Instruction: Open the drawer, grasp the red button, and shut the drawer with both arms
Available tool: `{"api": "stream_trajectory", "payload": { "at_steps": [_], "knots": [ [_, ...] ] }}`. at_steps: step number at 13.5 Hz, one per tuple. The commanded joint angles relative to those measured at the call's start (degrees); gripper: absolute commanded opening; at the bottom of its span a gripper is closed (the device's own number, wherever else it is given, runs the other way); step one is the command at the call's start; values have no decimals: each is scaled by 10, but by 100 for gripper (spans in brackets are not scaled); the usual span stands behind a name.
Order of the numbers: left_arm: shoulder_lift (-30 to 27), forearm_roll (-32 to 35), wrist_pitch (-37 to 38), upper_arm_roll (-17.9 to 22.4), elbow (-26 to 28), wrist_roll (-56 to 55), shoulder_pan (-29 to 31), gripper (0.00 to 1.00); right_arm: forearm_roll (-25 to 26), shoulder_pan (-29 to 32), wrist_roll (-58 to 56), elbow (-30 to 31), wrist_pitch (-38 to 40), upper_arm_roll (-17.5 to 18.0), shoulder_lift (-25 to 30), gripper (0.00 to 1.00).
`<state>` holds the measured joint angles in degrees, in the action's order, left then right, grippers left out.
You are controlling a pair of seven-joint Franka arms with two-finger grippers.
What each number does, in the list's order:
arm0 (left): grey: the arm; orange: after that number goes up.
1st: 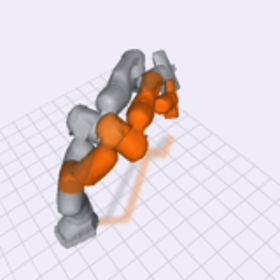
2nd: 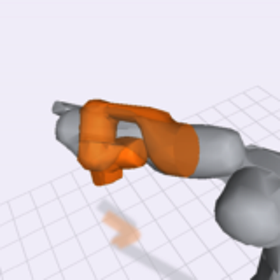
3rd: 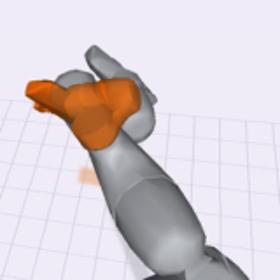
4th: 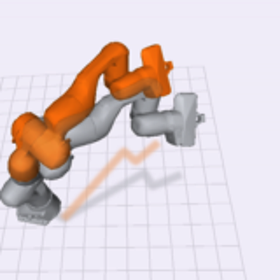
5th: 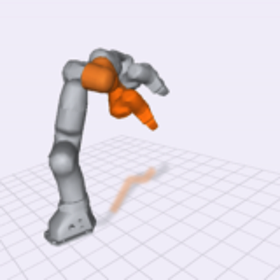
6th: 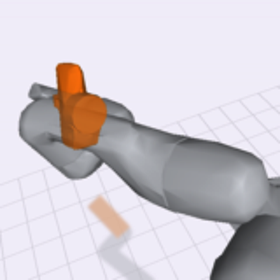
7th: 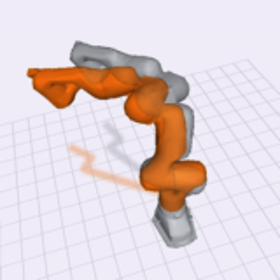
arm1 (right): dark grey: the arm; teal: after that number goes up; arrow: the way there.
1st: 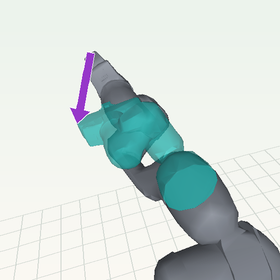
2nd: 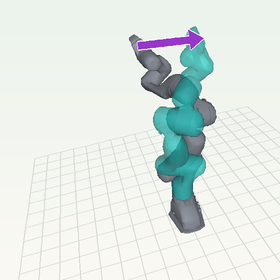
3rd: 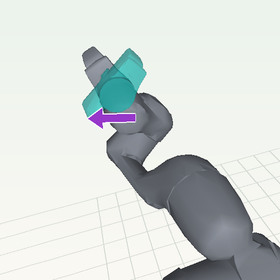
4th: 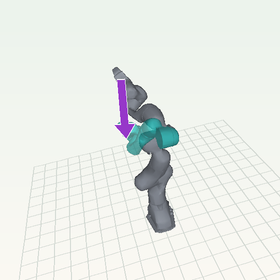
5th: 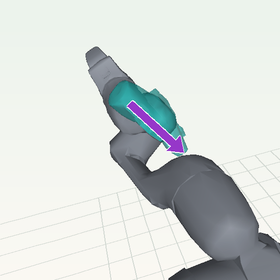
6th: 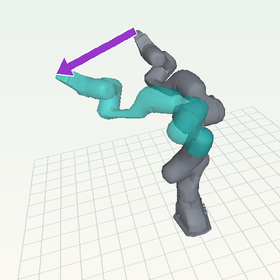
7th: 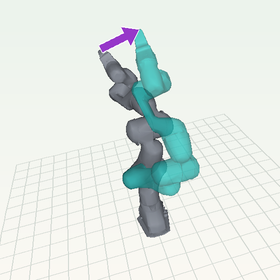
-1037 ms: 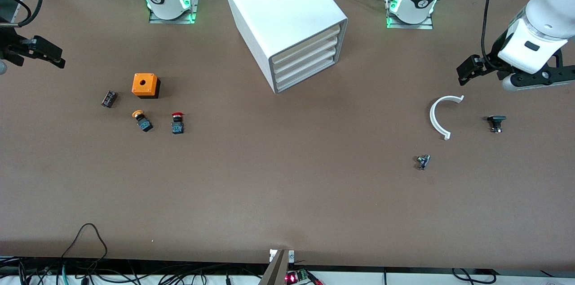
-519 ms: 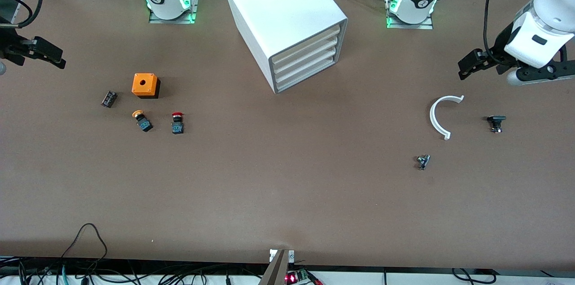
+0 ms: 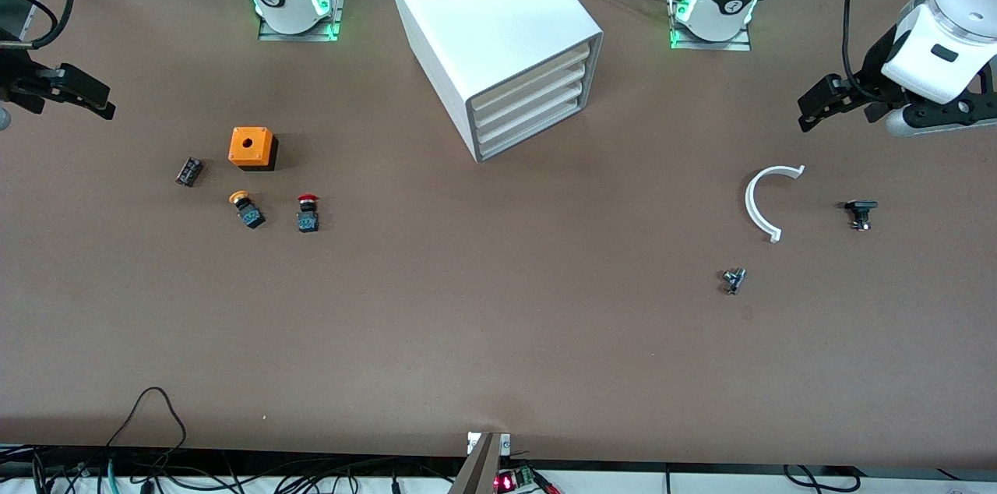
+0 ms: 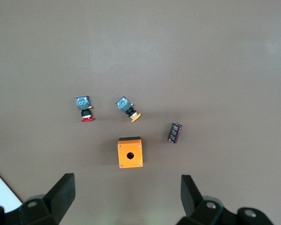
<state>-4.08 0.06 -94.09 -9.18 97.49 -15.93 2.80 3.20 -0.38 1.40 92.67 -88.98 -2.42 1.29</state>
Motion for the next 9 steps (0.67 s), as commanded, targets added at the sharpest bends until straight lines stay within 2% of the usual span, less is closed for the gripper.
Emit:
{"api": "stream_trajectory", "payload": {
  "at_steps": [1,4,7,9],
  "knots": [
    [-1,-12,9,4,-4,13,8,100,-8,-1,10,1,3,1,5,100],
    [-1,-7,7,9,-6,28,14,100,-8,-1,11,1,3,1,5,100],
    [-1,1,7,21,-6,134,14,100,-8,-1,10,2,3,0,5,100],
    [-1,2,-1,23,-6,129,14,100,-8,-1,10,2,4,0,5,100]
  ]
}}
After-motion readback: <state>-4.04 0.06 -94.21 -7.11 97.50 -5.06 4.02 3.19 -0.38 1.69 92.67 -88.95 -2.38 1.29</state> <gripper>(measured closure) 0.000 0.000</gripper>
